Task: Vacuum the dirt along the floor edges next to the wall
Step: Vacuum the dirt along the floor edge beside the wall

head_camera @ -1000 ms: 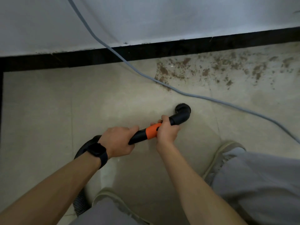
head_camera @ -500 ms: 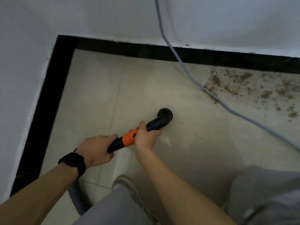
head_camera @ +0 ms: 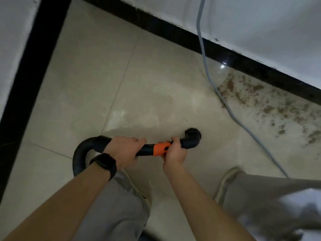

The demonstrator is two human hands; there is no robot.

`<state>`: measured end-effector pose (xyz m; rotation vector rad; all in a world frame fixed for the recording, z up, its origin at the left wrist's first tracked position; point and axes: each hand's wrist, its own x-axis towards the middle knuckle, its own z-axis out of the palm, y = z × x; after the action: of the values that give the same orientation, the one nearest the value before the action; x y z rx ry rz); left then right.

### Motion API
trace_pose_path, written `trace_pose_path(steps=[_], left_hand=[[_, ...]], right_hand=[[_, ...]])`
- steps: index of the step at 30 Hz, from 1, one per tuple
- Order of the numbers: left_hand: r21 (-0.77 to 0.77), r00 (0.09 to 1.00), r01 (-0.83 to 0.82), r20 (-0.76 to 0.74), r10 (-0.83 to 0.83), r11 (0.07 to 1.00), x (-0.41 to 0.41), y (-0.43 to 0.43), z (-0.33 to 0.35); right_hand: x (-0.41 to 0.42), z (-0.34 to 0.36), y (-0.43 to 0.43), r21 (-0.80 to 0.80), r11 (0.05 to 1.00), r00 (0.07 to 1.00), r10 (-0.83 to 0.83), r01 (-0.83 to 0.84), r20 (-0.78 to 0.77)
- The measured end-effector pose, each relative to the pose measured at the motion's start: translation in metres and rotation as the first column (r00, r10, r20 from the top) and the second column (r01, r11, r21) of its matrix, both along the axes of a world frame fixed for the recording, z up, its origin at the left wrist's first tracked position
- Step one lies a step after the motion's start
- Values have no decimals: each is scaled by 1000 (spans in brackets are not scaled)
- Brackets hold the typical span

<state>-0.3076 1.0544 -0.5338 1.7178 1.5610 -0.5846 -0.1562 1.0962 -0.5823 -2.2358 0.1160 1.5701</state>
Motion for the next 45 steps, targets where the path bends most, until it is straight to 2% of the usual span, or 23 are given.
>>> trace_pose_path(steps=[3, 6, 10, 13, 16, 19, 22, 25, 28, 32, 36, 41, 45], left_hand=[[67, 1000, 28, 8, -29, 997, 39, 17, 0], [74, 1000, -25, 6, 25, 997, 53, 22, 6], [39, 982, -180, -43, 182, 983, 37, 11, 23], [84, 945, -307, -94, 315, 948, 17, -2, 30], [113, 912, -393, -75, 402, 913, -3, -4, 31], [76, 916, -395, -45, 399, 916, -4, 1, 35], [-37, 956, -293, -11, 293, 955, 22, 14, 51], [-84, 977, -209, 13, 211, 974, 61, 23, 72], [-63, 975, -214, 37, 217, 975, 101, 23, 100], [-23, 937, -347, 22, 348, 938, 144, 23, 160], [-12, 886, -463, -13, 463, 886, 178, 28, 236], [19, 852, -523, -3, 523, 852, 214, 29, 328], [5, 805, -592, 40, 591, 806, 242, 8, 384]], right_hand=[[36, 4, 19, 3, 1000, 999, -10, 10, 44], [45, 9, 32, -12, 1000, 1000, 29, -29, 11], [20, 8, 35, -27, 993, 991, 117, -119, -58], [-19, 8, 41, 14, 973, 968, 232, -231, -99], [-37, -18, 40, 32, 946, 939, 323, -321, -122], [-34, 5, 49, -12, 936, 927, 346, -352, -142], [3, 21, 43, -113, 933, 939, 332, -341, -96], [51, 43, 33, -197, 932, 950, 283, -305, -135], [93, 77, 34, -221, 931, 954, 262, -290, -146], [134, 147, 55, -149, 950, 952, 246, -274, -181], [156, 233, 70, -96, 948, 917, 263, -303, -299], [177, 334, 61, -72, 942, 868, 272, -329, -415], [196, 394, 48, -16, 915, 840, 364, -404, -402]])
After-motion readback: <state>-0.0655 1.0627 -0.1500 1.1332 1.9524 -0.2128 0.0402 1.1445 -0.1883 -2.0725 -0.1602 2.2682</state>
